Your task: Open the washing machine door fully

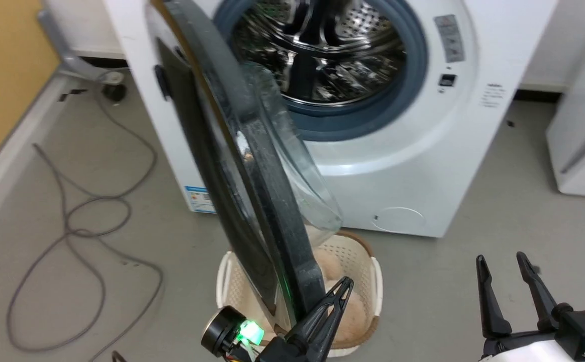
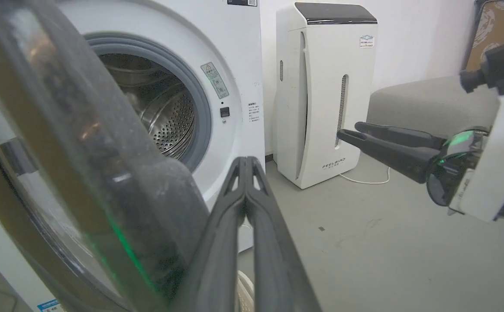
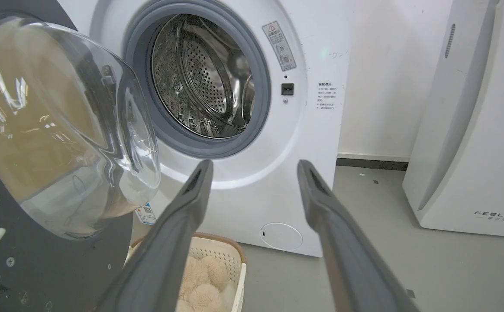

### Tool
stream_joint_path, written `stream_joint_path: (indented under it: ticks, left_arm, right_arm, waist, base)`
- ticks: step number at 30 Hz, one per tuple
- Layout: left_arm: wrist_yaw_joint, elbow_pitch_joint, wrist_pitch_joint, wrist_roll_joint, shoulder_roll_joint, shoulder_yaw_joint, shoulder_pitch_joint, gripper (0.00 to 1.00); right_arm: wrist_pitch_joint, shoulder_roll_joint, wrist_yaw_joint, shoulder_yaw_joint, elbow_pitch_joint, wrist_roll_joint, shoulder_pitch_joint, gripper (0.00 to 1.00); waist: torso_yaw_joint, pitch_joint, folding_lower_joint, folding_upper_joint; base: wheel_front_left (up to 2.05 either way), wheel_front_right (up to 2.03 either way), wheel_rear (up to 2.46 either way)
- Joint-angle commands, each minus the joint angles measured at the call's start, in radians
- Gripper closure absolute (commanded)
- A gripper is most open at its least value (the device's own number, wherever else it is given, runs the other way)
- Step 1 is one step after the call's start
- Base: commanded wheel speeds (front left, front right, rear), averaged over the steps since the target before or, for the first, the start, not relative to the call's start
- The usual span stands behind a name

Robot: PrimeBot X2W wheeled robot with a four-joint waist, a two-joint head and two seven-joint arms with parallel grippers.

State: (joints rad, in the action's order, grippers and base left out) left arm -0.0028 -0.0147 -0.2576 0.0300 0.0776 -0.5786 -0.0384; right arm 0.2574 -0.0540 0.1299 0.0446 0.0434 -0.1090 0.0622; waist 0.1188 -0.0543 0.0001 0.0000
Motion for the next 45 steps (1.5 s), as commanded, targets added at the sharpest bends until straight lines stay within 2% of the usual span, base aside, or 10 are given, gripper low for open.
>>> stream_joint_path:
  ticks: [1, 13, 18, 25, 31, 45]
  left_arm:
    - [0.002, -0.011, -0.004, -0.005, 0.013, 0.005, 0.018, 1.00]
    - [-0.001, -0.062, -0.004, -0.009, 0.037, -0.009, 0.062, 1.00]
    - [-0.005, -0.079, -0.004, -0.013, 0.035, -0.021, 0.059, 1.00]
    - [0.028, -0.090, -0.004, -0.016, 0.064, 0.015, 0.084, 1.00]
    - [0.041, -0.139, -0.004, -0.026, 0.097, 0.030, 0.101, 1.00]
    - [0.060, -0.188, -0.004, -0.025, 0.121, 0.042, 0.101, 1.00]
  right_arm:
    - [0.004, 0.004, 0.001, -0.002, 0.003, -0.012, -0.004, 0.00]
    - [0.004, 0.004, 0.001, -0.013, 0.010, -0.014, 0.003, 0.00]
    - [0.004, 0.004, 0.001, -0.020, 0.017, -0.012, -0.005, 0.00]
    - [0.004, 0.004, 0.001, -0.009, 0.017, -0.018, 0.014, 0.00]
    - [0.004, 0.004, 0.001, -0.001, 0.023, -0.023, 0.026, 0.00]
    - [0.004, 0.004, 0.001, -0.018, 0.036, -0.038, 0.013, 0.00]
  waist:
    - [0.029, 0.012, -0.0001, 0.0000]
    - [0.140, 0.023, -0.0001, 0.0000]
    - [0.147, 0.025, -0.0001, 0.0000]
    - [0.143, 0.025, -0.0001, 0.0000]
    - [0.178, 0.021, -0.0001, 0.0000]
    - [0.253, 0.024, -0.0001, 0.0000]
  base:
    - [0.00, 0.00, 0.00]
    - [0.00, 0.00, 0.00]
    - [0.00, 0.00, 0.00]
    - [0.00, 0.00, 0.00]
    - [0.00, 0.00, 0.00]
    - [0.00, 0.00, 0.00]
